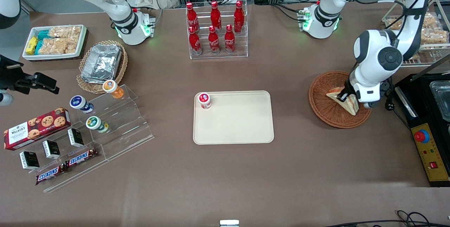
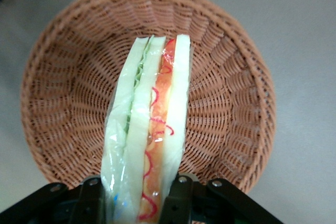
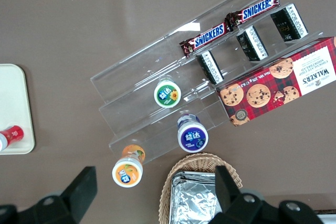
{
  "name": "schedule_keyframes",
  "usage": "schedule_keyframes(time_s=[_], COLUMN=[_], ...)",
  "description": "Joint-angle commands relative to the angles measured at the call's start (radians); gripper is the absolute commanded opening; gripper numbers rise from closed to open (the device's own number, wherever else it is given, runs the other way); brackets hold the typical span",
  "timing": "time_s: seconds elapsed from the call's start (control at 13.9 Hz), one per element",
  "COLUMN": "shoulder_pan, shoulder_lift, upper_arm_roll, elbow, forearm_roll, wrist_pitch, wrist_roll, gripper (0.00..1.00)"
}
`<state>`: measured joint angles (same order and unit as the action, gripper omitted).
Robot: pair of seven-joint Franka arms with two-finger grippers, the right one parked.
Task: Place sandwich from basket to tray
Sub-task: 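Close the left gripper on the sandwich, then lift the sandwich up out of the basket with the left gripper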
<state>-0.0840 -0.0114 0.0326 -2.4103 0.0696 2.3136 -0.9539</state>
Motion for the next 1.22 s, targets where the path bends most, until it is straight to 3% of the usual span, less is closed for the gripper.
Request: schedule_keyframes(time_s=[0.0,0.36,0.65,0.86,1.15], shoulder_pan=[-0.003,-0.013,-0.014,-0.014,-0.014], shoulder_lift=[-0.044,-0.039,-0.039,-0.016,0.06], upper_arm_roll=[-0.007,-0.019,-0.034,-0.086,-0.236], elbow=[0.078,0.379,0.488,0.539,0.577], forearm_roll=[0.027,0.032,0.006,-0.017,-0.016], wrist_pitch=[-0.135,-0.431,-0.497,-0.536,-0.536], wrist_roll=[-0.032,0.045,0.263,0.392,0.371], gripper=[0.28,0.28,0.29,0.29,0.3])
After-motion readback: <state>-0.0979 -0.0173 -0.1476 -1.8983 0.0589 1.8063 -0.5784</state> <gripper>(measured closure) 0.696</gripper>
